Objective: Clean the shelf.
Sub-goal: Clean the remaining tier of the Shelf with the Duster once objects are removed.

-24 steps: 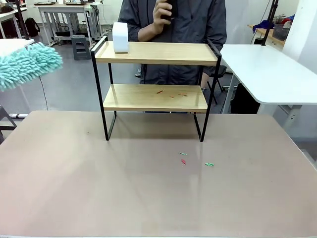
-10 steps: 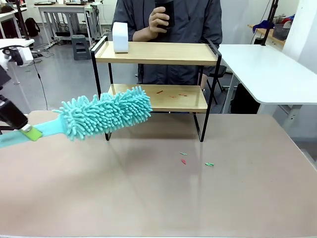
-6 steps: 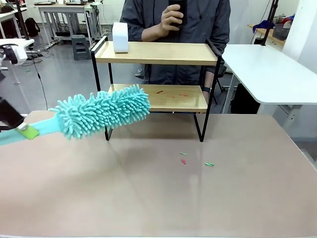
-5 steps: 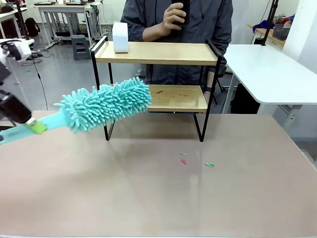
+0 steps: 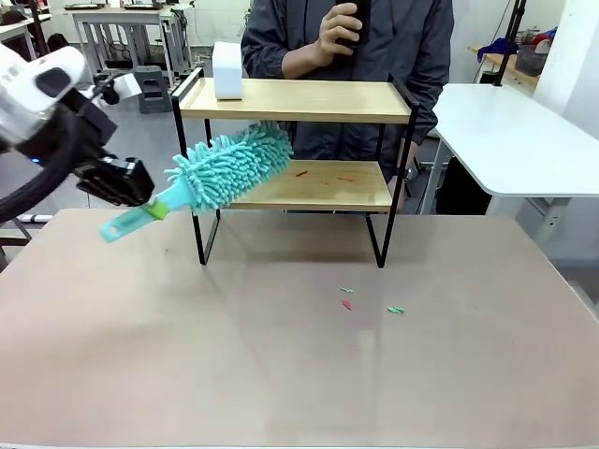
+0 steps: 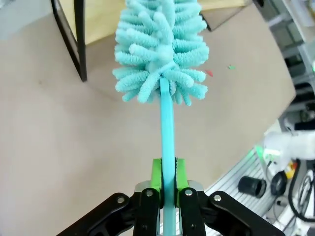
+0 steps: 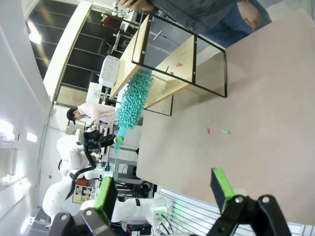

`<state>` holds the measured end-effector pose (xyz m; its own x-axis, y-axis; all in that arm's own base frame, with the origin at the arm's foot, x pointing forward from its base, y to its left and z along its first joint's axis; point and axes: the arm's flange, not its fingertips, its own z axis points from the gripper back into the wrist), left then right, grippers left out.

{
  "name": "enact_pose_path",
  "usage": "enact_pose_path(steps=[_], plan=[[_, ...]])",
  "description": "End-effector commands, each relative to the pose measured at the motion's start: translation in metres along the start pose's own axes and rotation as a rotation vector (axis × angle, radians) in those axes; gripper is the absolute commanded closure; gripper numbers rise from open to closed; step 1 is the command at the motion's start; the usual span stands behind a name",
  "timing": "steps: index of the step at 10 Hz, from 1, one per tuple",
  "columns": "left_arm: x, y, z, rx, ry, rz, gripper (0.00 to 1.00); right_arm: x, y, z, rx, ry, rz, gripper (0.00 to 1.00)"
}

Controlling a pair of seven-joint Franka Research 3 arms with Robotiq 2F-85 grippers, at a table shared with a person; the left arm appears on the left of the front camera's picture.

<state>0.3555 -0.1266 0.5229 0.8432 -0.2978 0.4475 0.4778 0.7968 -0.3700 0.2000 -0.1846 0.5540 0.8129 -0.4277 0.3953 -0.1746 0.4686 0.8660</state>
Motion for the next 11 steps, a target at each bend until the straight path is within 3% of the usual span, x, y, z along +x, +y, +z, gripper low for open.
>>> enact_pose_path(steps=[1,6,11], plan=[[0.029,-0.002,-0.023,0.01,-0.023,0.084,0.88,0.002,0.001,-0.001,0.02,-0.01,0.023,0.0],[0.065,-0.007,-0.067,0.082,0.038,0.109,0.88,0.002,0.001,-0.001,0.02,-0.01,0.023,0.0],[0.069,-0.043,-0.102,-0.033,0.193,-0.021,0.88,0.002,0.001,-0.001,0.02,-0.01,0.023,0.0]])
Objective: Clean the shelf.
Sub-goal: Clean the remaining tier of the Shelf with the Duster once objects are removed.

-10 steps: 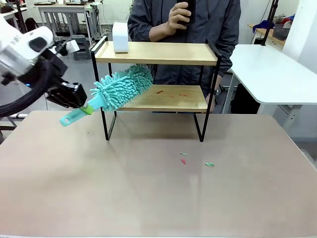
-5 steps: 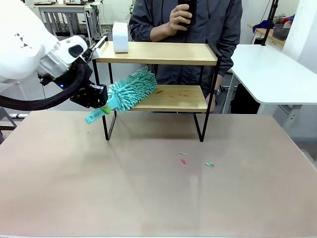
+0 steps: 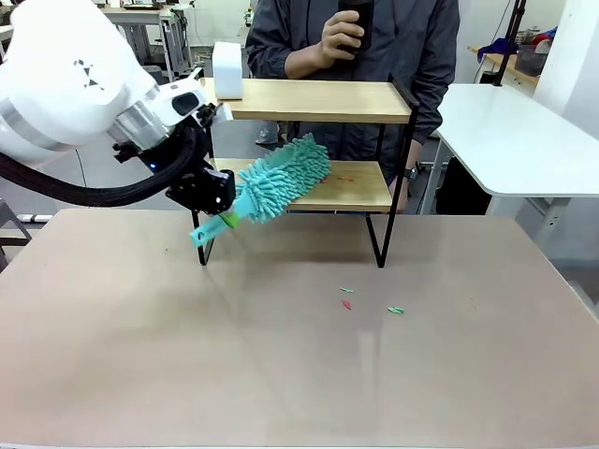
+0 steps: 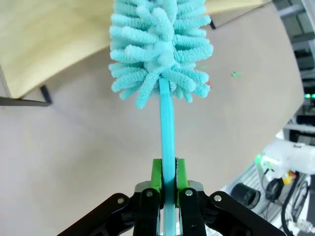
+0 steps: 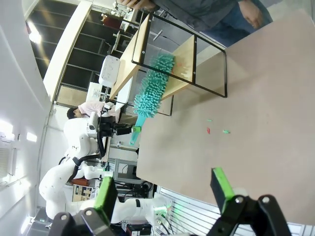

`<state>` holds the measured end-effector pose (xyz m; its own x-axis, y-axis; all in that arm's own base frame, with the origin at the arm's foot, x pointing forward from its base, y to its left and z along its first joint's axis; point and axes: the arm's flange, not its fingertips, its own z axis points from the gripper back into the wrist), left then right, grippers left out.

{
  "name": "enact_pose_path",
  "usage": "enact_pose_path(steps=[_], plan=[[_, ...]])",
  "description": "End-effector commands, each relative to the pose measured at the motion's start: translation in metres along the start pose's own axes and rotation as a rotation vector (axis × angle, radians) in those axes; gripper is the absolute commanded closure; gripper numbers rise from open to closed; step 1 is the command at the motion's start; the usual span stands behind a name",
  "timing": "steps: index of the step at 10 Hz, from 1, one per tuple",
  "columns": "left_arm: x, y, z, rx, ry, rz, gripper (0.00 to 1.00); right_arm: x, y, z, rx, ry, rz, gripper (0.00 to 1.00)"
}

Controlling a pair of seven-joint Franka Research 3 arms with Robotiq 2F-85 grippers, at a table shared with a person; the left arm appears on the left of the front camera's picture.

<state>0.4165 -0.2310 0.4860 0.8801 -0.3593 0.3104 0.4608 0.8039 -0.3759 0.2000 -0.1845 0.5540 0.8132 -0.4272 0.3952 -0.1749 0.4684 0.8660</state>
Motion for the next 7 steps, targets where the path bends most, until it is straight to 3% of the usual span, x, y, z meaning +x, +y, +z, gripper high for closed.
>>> enact_pose_path(steps=[1,4,6,7], plan=[[0.002,-0.013,-0.005,-0.06,0.065,-0.083,0.88,0.002,0.001,-0.001,0.02,-0.011,0.023,0.0],[-0.015,-0.029,0.011,-0.165,0.16,-0.232,0.88,0.002,0.001,-0.001,0.02,-0.011,0.023,0.0],[-0.047,-0.02,0.049,-0.313,0.343,-0.417,0.88,0.002,0.001,-0.001,0.02,-0.011,0.023,0.0],[-0.065,-0.012,0.071,-0.392,0.369,-0.468,0.88,0.002,0.001,-0.001,0.02,-0.011,0.023,0.0]])
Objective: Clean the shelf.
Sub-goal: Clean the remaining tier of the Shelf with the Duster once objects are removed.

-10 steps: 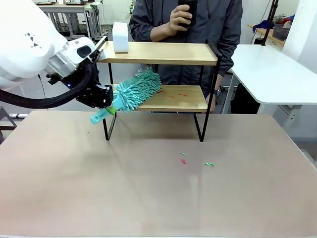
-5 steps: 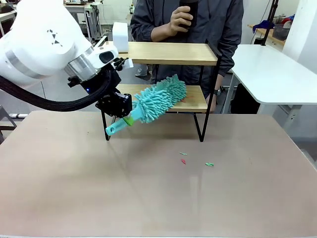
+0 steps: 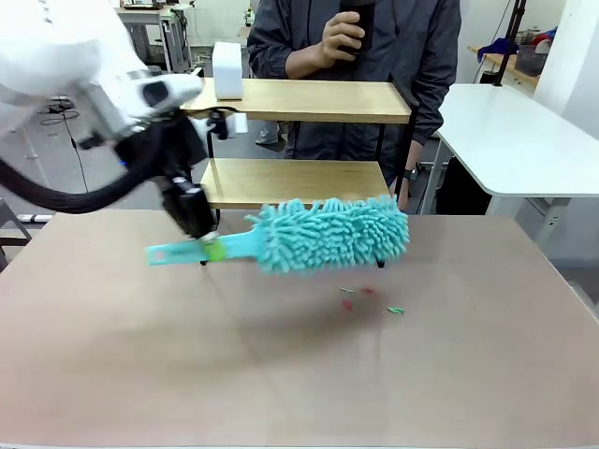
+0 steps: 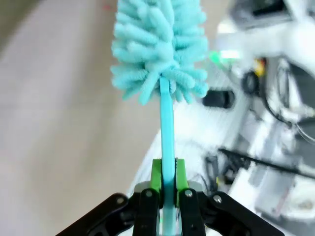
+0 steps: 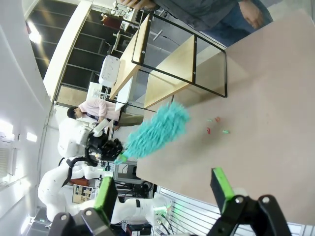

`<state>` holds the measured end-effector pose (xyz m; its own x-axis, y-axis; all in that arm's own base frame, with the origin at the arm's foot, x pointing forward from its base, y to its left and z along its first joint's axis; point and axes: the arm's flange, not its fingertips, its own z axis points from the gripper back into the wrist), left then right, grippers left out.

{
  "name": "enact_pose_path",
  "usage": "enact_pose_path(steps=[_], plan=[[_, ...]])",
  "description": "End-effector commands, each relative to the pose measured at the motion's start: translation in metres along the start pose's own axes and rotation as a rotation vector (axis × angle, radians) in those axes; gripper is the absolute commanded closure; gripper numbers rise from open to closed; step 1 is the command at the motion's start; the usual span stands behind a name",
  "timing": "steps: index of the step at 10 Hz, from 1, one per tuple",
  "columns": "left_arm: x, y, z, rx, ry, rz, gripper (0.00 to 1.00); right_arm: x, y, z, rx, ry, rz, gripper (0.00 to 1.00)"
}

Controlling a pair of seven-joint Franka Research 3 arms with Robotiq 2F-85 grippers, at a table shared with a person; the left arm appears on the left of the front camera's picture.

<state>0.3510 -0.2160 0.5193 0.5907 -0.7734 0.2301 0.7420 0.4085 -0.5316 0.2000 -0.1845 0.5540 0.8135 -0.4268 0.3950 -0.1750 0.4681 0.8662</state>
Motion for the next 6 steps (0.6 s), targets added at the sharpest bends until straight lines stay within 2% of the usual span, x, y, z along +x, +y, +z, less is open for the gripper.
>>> enact_pose_path(steps=[1,3,5,6], plan=[[-0.046,-0.002,0.036,-0.1,0.022,-0.071,0.88,0.002,0.001,-0.001,0.019,-0.012,0.023,0.0],[-0.07,-0.005,0.048,-0.095,-0.033,-0.075,0.88,0.002,0.001,-0.001,0.019,-0.012,0.023,0.0],[-0.081,-0.005,0.062,-0.137,-0.084,-0.087,0.88,0.002,0.001,-0.001,0.019,-0.012,0.023,0.0],[-0.095,-0.008,0.074,-0.127,-0.144,-0.085,0.88,0.002,0.001,-0.001,0.019,-0.012,0.023,0.0]])
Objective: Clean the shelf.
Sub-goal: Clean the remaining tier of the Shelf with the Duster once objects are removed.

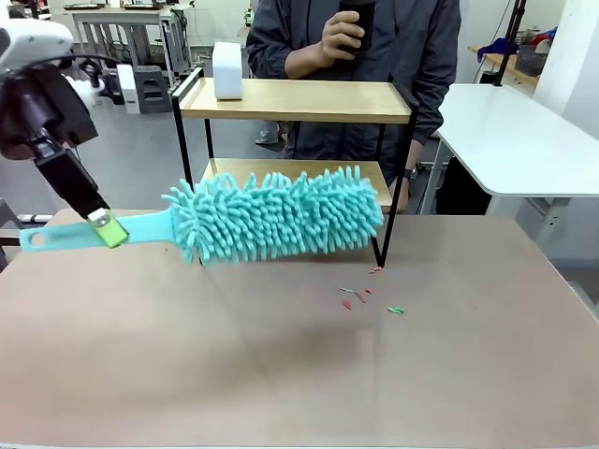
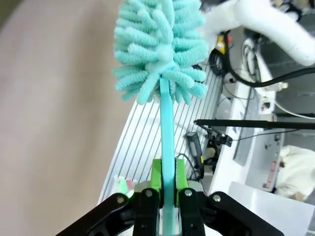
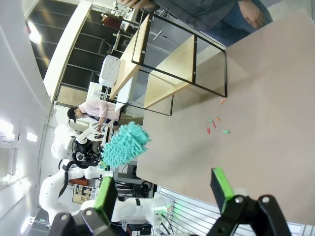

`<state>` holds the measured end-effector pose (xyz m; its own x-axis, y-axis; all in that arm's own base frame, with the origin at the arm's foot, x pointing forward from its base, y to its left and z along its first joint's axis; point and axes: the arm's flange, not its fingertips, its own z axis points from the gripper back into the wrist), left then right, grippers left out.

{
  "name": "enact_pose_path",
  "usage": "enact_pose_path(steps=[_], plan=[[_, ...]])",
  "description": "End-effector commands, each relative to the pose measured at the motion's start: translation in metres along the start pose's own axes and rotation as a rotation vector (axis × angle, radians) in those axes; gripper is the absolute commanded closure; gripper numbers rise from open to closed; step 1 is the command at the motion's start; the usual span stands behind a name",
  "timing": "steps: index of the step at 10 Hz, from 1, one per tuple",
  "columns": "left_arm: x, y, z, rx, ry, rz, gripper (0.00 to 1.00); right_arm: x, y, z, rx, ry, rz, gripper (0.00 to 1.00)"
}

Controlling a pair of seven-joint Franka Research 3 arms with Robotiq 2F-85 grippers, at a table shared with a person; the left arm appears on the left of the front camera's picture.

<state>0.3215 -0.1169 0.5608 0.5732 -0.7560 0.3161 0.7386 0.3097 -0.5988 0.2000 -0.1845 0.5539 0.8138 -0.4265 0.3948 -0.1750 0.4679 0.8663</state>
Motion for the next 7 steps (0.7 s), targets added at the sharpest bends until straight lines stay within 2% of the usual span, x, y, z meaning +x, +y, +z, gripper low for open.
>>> enact_pose_path(steps=[1,2,3,5,6,7], plan=[[-0.035,-0.015,0.02,-0.03,-0.133,-0.058,0.88,0.002,0.001,-0.001,0.019,-0.012,0.023,0.0],[-0.073,-0.025,0.045,0.022,-0.229,-0.054,0.88,0.002,0.001,-0.001,0.019,-0.012,0.023,0.0],[-0.117,-0.035,0.068,0.019,-0.319,-0.08,0.88,0.002,0.001,-0.001,0.019,-0.012,0.023,0.0],[-0.21,-0.057,0.087,0.103,-0.54,-0.103,0.88,0.002,0.001,-0.001,0.019,-0.012,0.023,0.0],[-0.244,-0.061,0.093,0.112,-0.698,-0.104,0.88,0.002,0.001,-0.001,0.019,-0.012,0.023,0.0],[-0.276,-0.056,0.1,0.118,-0.874,-0.029,0.88,0.002,0.001,-0.001,0.019,-0.012,0.023,0.0]])
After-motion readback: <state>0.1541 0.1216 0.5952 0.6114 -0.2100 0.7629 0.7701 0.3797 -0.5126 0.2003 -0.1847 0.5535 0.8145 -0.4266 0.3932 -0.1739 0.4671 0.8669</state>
